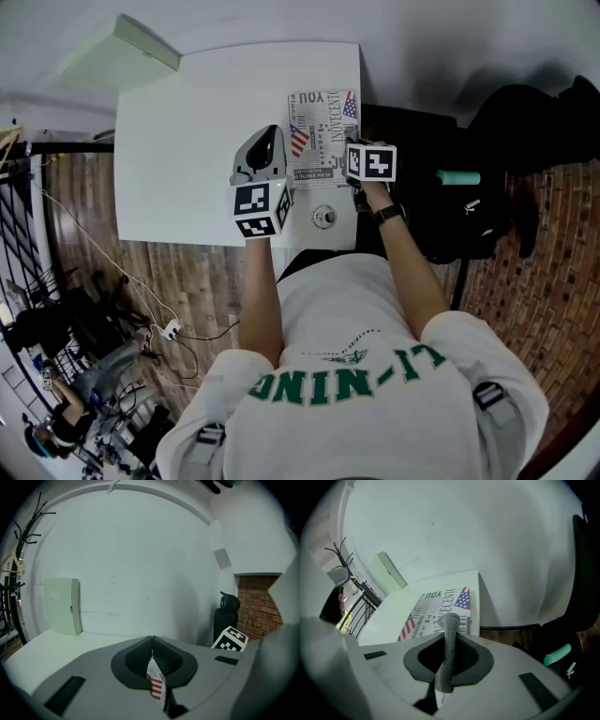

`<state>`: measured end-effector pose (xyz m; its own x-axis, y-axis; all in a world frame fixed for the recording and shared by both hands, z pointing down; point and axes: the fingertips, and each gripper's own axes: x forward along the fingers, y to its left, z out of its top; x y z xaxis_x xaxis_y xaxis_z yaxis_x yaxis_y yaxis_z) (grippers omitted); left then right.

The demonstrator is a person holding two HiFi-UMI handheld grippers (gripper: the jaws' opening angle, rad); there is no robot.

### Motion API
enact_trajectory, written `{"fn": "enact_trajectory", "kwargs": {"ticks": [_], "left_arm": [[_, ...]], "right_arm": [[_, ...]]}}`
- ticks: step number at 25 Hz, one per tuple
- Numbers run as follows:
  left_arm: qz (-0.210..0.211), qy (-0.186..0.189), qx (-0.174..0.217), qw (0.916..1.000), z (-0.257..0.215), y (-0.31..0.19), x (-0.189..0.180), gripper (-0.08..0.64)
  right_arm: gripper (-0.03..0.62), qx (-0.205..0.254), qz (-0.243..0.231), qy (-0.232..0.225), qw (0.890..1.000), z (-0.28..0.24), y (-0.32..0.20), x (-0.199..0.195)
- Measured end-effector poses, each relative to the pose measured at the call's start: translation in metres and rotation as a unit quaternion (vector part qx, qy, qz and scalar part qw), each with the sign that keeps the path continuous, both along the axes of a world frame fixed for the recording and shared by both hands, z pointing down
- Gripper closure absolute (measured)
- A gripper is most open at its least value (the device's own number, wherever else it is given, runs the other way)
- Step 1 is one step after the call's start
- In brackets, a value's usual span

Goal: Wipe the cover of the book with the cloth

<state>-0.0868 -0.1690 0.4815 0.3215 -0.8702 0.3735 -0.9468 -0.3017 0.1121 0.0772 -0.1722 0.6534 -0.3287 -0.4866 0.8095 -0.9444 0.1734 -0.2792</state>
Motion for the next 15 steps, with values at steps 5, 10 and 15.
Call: {"fn": "enact_trajectory", "kwargs": {"ticks": [5, 10, 15], "left_arm": [[-0.022, -0.006, -0.001, 0.9997, -0.001, 0.006, -0.022, 0.546], [-0.04, -0.01, -0.003, 0.9992, -0.002, 0.009, -0.037, 0.546], [-0.04, -0.01, -0.004, 0.9991, -0.002, 0.009, -0.041, 0.546]], "right_arm": [[0.549, -0.016, -0.065, -0.058, 0.996, -0.007, 0.013, -0.079], [0.549, -0.018, -0.141, -0.053, 0.988, 0.0, 0.027, -0.144], [0.551, -0.005, -0.157, -0.035, 0.987, 0.002, 0.027, -0.14]]}}
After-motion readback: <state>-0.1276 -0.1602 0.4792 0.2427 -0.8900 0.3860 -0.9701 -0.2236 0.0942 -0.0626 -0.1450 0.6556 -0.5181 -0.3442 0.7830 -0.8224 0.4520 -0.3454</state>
